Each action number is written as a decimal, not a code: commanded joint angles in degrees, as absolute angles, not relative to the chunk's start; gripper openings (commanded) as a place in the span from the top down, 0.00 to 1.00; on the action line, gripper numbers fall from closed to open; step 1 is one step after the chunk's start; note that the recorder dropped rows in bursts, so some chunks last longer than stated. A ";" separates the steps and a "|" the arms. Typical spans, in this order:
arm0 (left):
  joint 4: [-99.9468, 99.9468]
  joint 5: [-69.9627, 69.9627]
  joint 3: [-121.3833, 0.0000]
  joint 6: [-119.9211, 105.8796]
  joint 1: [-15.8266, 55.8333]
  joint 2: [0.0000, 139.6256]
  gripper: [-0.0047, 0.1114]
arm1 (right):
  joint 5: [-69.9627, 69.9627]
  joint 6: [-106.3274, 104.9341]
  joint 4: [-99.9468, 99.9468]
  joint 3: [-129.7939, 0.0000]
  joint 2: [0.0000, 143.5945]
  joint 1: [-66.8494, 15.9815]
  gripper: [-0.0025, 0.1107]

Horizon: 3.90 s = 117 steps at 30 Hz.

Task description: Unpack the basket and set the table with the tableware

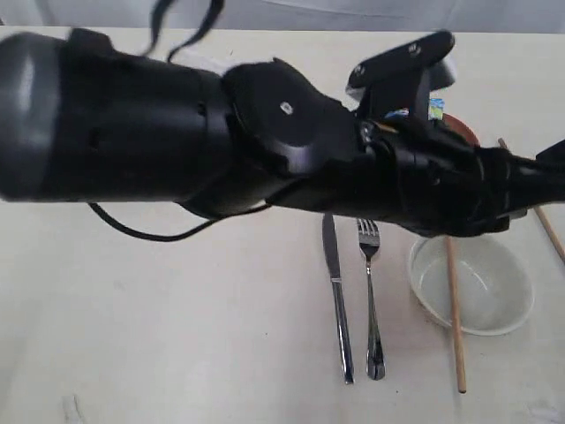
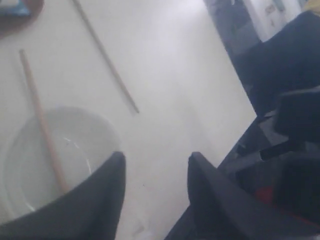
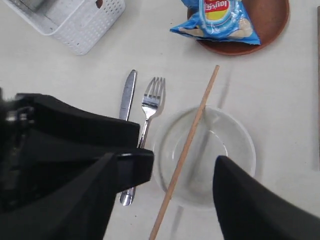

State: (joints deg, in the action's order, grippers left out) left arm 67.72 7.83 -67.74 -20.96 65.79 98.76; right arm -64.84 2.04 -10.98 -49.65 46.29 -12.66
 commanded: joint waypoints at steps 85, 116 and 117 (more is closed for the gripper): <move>44.16 0.00 -11.75 -29.51 28.72 13.07 0.96 | -51.83 -20.39 0.00 -124.54 141.75 -40.86 0.98; 44.16 0.31 -11.75 -28.01 28.72 13.07 0.96 | -47.07 -29.97 -37.82 -124.54 143.29 -34.26 0.48; 44.16 0.31 -11.75 -28.01 28.72 13.07 0.96 | -46.32 -29.97 -37.82 -124.54 143.49 -34.26 0.48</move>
